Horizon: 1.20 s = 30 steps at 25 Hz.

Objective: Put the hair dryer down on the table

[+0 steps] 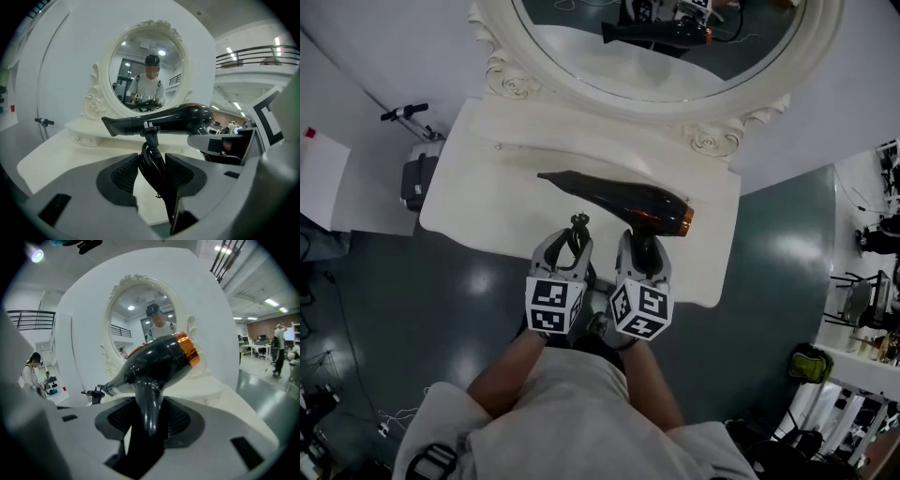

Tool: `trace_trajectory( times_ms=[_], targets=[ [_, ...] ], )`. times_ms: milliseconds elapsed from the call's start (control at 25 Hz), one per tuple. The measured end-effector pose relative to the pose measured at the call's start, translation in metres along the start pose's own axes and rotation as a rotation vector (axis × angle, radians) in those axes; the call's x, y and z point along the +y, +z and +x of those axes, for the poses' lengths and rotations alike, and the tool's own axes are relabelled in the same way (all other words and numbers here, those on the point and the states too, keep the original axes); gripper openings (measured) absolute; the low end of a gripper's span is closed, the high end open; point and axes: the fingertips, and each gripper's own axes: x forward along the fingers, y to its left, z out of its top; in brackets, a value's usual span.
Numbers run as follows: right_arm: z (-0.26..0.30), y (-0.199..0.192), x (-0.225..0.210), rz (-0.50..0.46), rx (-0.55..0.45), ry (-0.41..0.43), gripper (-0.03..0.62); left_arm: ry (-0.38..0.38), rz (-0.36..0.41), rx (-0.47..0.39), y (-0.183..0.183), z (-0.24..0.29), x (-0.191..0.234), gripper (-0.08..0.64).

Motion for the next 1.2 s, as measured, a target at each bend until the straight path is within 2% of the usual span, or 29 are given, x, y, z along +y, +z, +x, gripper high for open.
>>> trace_trajectory(
  times_ms=[320,560,760,1040,1200],
  targets=[
    [0.044,-0.017,0.008,0.045,0.069,-0.030,0.190,-0.031,-0.003,0.081,-0.002,0.033,0.037,0.184],
    [0.064,-0.039,0.011,0.065,0.132,-0.051,0.189,-0.071,0.017,0.159,-0.019,0.059,0.048,0.184],
    [0.073,-0.057,-0.001,0.112,0.188,-0.095,0.190,-0.096,-0.016,0.219,-0.033,0.072,0.053,0.183],
    [0.078,-0.062,-0.005,0.141,0.234,-0.146,0.190,-0.158,-0.019,0.259,-0.037,0.083,0.054,0.183],
    [0.084,-0.065,0.001,0.149,0.265,-0.143,0.190,-0.181,-0.024,0.271,-0.038,0.089,0.059,0.183]
  ],
)
